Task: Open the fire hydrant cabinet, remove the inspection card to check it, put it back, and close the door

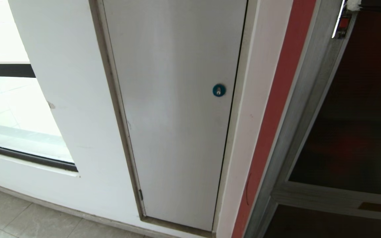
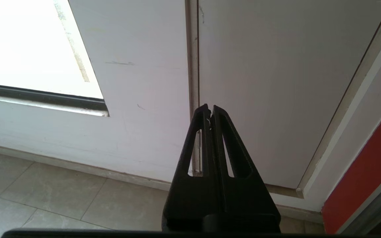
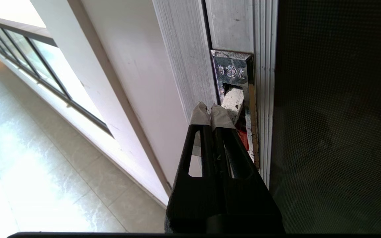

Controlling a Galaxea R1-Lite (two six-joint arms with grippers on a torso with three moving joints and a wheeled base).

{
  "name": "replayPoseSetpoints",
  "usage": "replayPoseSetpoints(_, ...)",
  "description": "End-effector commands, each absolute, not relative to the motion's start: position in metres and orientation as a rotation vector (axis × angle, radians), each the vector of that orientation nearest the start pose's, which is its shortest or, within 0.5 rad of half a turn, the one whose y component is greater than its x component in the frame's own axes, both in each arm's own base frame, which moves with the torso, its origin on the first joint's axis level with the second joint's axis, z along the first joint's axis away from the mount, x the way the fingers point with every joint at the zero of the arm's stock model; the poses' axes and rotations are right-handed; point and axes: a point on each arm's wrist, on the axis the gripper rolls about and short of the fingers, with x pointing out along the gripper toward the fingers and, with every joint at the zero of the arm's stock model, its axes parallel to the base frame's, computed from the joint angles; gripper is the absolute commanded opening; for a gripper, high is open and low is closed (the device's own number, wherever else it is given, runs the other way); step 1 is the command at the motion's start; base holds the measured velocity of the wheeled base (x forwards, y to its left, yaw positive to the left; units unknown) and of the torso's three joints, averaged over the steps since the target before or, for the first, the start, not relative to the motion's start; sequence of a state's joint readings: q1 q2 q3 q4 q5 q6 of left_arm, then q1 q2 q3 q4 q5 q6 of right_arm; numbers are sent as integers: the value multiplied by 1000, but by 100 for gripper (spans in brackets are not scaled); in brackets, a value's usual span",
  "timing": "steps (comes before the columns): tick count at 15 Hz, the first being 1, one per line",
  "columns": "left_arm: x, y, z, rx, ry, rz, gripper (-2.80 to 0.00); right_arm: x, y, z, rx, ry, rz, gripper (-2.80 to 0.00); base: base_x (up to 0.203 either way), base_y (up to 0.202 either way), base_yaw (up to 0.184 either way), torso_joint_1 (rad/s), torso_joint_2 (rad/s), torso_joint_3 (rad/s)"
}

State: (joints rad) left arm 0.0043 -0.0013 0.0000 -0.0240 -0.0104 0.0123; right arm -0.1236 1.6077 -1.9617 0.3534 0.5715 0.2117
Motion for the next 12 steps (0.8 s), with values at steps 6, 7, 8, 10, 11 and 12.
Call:
replayPoseSetpoints(6,-22,0,76,12,-18,-6,-280,259,-20,423,222,79,430,-280,0,0,0,0,0,0)
replayPoseSetpoints(7,-22,0,76,12,-17,-6,-280,260,-21,422,222,81,427,-280,0,0,0,0,0,0)
replayPoseSetpoints(8,-22,0,76,12,-17,-6,-280,260,-21,422,223,82,427,-280,0,0,0,0,0,0)
replayPoseSetpoints(10,-22,0,76,12,-17,-6,-280,263,-22,420,224,85,424,-280,0,0,0,0,0,0)
replayPoseSetpoints(11,-22,0,76,12,-17,-6,-280,264,-22,420,223,84,424,-280,0,0,0,0,0,0)
replayPoseSetpoints(12,-22,0,76,12,-17,-6,-280,265,-22,420,223,83,424,-280,0,0,0,0,0,0)
